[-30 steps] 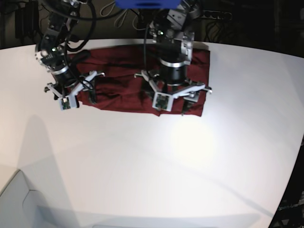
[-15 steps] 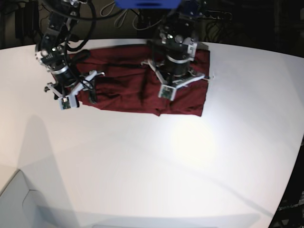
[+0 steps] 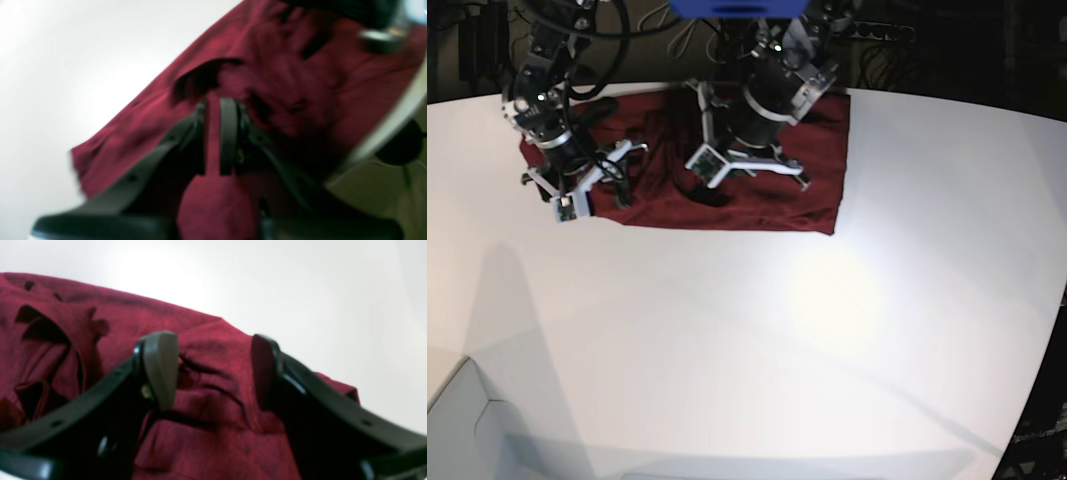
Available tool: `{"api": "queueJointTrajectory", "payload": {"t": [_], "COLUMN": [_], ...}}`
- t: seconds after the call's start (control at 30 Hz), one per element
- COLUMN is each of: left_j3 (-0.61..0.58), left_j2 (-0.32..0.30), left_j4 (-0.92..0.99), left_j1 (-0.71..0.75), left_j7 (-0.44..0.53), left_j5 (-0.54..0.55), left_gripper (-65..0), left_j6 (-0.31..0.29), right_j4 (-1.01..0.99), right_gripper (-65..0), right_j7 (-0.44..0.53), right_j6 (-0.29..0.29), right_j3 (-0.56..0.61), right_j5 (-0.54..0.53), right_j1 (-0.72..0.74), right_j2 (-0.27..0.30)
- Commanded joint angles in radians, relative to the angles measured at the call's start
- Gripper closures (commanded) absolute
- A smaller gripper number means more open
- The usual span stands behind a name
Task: Layout the t-shirt on the table in an organized manner, then fold the t-shirt properly
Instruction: 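Lower the folded end and press it flat with the left gripper, then move both grippers apart to opposite ends of the red bundle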
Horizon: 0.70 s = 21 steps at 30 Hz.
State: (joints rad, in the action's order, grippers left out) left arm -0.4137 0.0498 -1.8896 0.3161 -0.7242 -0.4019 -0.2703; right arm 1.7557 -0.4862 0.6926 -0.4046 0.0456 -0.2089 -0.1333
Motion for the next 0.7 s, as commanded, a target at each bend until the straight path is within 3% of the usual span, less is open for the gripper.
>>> {"api": "queueJointTrajectory", "payload": {"t": [0.0, 0.3, 0.47, 0.67], "left_j3": [0.011, 0.126, 0.115, 0.012], "left_j2": [0.009, 0.003, 0.008, 0.002], "left_j4": [-0.024, -0.014, 0.008, 0.098], "left_j1": [-0.005, 0.019, 0.013, -0.047], "left_j7": [0.019, 0.001, -0.11, -0.232], "left_j5": [-0.001, -0.004, -0.004, -0.004], "left_gripper": [-5.5, -5.5, -5.5, -5.5], "left_j6": [0.004, -0.002, -0.005, -0.005], "right_j4": [0.02, 0.022, 0.022, 0.022], "right_gripper": [-35.2, -35.2, -35.2, -35.2], "right_j7": [0.03, 0.03, 0.03, 0.03], "right_j6": [0.006, 0.006, 0.006, 0.006], "right_j3": [0.0, 0.0, 0.0, 0.0], "right_j5": [-0.017, -0.017, -0.017, -0.017], "right_j1": [0.012, -0.007, -0.007, -0.008], "right_j2": [0.001, 0.001, 0.001, 0.001]}}
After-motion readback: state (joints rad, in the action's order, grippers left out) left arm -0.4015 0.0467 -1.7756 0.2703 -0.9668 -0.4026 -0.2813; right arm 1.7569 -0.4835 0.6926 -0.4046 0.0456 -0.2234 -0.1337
